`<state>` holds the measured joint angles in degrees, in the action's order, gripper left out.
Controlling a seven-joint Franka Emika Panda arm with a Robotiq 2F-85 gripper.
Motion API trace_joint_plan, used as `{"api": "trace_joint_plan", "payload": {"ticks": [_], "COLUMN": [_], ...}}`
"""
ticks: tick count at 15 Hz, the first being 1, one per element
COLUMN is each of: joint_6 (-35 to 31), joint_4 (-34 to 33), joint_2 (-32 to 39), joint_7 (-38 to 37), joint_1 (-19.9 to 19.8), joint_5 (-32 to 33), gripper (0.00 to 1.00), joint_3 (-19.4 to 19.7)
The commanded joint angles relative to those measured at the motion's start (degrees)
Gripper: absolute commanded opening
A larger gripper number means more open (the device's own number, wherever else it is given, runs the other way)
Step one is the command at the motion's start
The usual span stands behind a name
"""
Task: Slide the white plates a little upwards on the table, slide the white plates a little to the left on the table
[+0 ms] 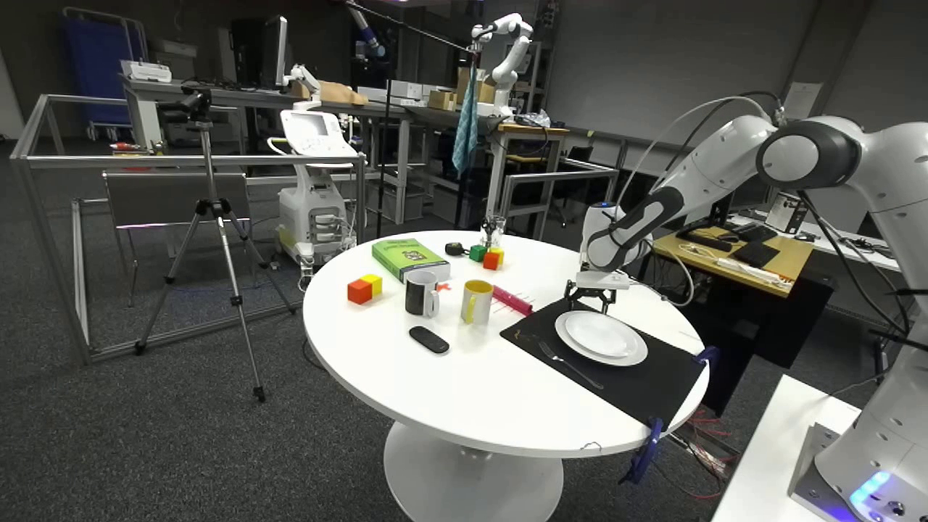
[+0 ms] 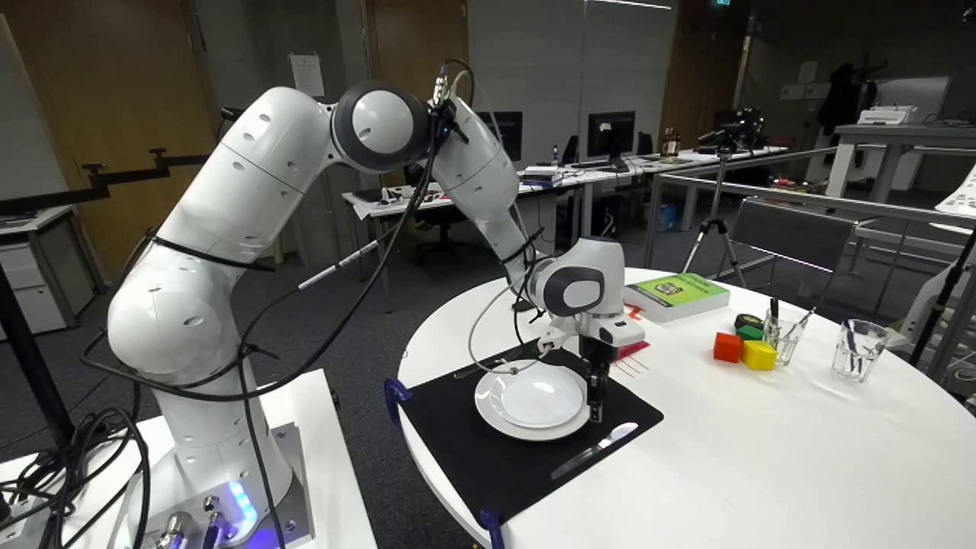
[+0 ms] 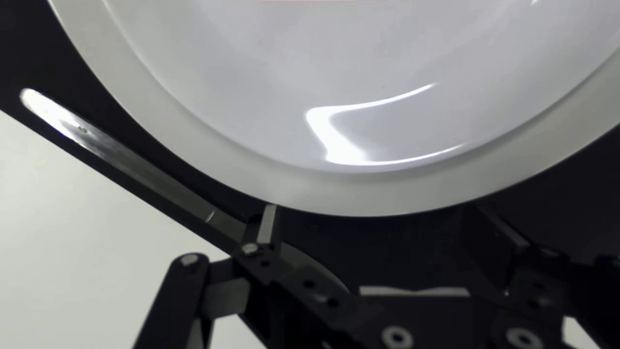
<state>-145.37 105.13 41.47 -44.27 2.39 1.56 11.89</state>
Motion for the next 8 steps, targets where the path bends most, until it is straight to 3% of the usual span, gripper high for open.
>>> {"api": "trace_joint_plan", "payload": {"ticks": [1,8], "joint_6": [3.0,1.3], "joint_4": [-1.1,-0.1], "joint_2": [-0.4,-1.2], "joint_7": [2.1,1.8], "joint_1": [-0.3,1.0], "joint_5": [-1.3,1.9], "gripper": [1.00,1.00], "joint_3": [-0.4,2.2]}}
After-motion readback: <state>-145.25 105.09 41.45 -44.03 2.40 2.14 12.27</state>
